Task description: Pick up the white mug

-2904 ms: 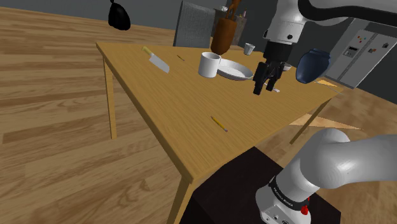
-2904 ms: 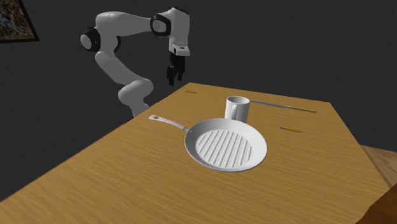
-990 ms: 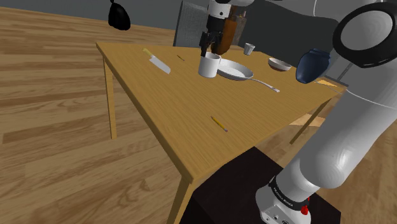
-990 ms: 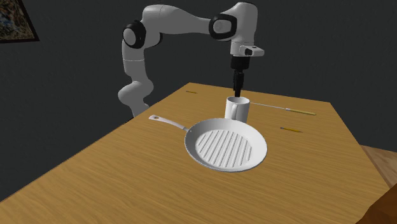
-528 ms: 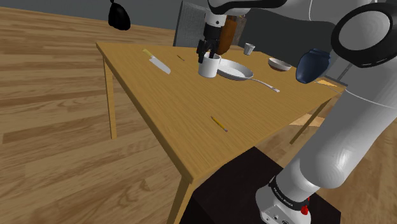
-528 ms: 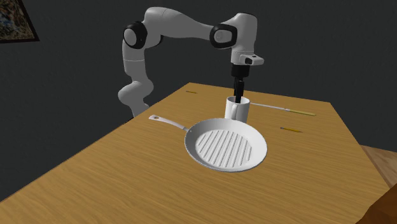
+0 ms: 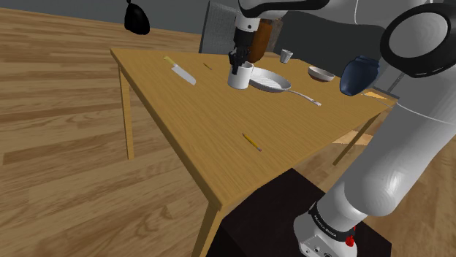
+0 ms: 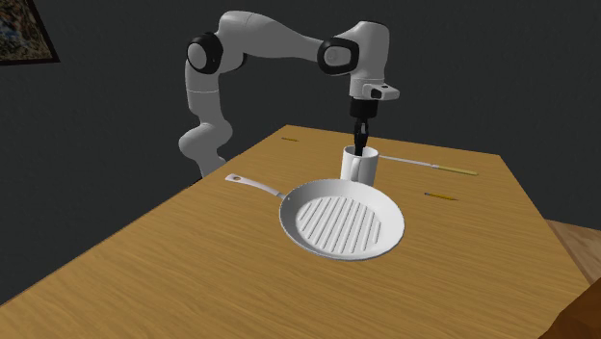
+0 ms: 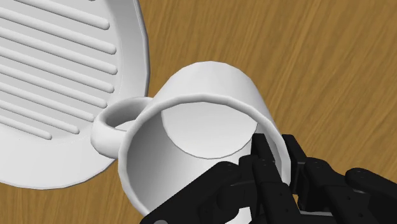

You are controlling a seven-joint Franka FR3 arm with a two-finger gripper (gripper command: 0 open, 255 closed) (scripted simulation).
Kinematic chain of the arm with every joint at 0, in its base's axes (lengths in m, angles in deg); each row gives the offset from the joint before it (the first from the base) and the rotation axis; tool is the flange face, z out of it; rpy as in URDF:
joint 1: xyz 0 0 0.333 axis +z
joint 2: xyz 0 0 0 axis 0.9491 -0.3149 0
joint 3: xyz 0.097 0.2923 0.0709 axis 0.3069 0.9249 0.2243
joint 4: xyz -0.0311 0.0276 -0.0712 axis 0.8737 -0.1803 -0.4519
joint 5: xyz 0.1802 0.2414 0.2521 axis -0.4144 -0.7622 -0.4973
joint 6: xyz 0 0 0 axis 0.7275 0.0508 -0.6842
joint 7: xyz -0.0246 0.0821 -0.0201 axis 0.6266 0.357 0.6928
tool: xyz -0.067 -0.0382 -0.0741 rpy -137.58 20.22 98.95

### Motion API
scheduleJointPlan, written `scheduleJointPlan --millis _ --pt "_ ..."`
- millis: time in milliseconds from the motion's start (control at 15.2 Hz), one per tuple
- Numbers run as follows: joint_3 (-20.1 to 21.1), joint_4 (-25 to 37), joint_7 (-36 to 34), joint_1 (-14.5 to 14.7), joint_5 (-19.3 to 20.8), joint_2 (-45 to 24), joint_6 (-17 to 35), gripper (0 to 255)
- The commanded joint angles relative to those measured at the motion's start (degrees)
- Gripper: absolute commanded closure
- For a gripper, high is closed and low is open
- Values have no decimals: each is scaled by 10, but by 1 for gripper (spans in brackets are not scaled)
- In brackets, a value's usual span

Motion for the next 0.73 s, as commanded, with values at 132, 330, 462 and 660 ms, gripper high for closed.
scheduleJointPlan --millis 132,330,462,660 --pt "0 -3 0 0 0 1 1 255" --pt "0 21 1 0 0 1 -22 255" --pt "0 38 2 0 0 0 -38 255" --pt "0 65 4 0 -1 -3 -62 255"
